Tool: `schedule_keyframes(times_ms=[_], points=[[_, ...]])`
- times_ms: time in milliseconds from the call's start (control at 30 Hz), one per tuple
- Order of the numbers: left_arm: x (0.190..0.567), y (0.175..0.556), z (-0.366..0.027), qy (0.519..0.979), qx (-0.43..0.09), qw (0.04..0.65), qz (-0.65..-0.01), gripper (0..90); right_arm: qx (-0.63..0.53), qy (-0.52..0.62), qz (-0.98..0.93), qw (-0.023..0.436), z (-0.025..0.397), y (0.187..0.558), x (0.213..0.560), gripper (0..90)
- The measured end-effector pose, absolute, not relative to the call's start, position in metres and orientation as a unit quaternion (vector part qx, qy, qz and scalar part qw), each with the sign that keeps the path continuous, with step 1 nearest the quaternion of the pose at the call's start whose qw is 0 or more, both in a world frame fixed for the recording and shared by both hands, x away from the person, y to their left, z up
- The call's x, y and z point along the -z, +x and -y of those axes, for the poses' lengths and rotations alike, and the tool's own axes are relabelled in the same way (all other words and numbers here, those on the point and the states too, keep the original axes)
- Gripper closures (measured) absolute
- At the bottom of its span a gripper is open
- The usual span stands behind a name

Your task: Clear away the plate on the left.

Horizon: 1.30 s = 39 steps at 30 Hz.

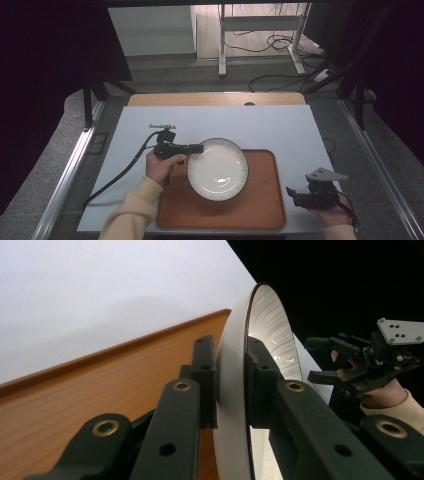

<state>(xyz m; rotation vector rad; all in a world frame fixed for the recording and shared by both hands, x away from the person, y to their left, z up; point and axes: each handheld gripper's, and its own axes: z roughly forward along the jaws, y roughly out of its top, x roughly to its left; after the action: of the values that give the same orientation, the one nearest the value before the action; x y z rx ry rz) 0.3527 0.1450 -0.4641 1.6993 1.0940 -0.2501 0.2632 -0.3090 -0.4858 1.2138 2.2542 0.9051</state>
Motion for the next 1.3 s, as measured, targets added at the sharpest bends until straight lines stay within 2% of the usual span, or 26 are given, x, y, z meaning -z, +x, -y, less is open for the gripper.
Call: schedule_keyframes(times_ms=[667, 1100, 1300], points=[[0.494, 0.356, -0.124, 0.741, 0.116, 0.476, -0.459, 78.5, -0.324, 0.438, -0.811, 0.212, 0.311, 0.262, 0.486, 17.4], [0.505, 0.358, -0.122, 0.772, 0.061, 0.426, -0.468, 83.5, -0.324, 0.435, -0.814, 0.209, 0.310, 0.262, 0.487, 17.4], [0.514, 0.361, -0.124, 0.776, 0.065, 0.414, -0.472, 83.1, -0.322, 0.435, -0.815, 0.209, 0.311, 0.262, 0.487, 17.4]])
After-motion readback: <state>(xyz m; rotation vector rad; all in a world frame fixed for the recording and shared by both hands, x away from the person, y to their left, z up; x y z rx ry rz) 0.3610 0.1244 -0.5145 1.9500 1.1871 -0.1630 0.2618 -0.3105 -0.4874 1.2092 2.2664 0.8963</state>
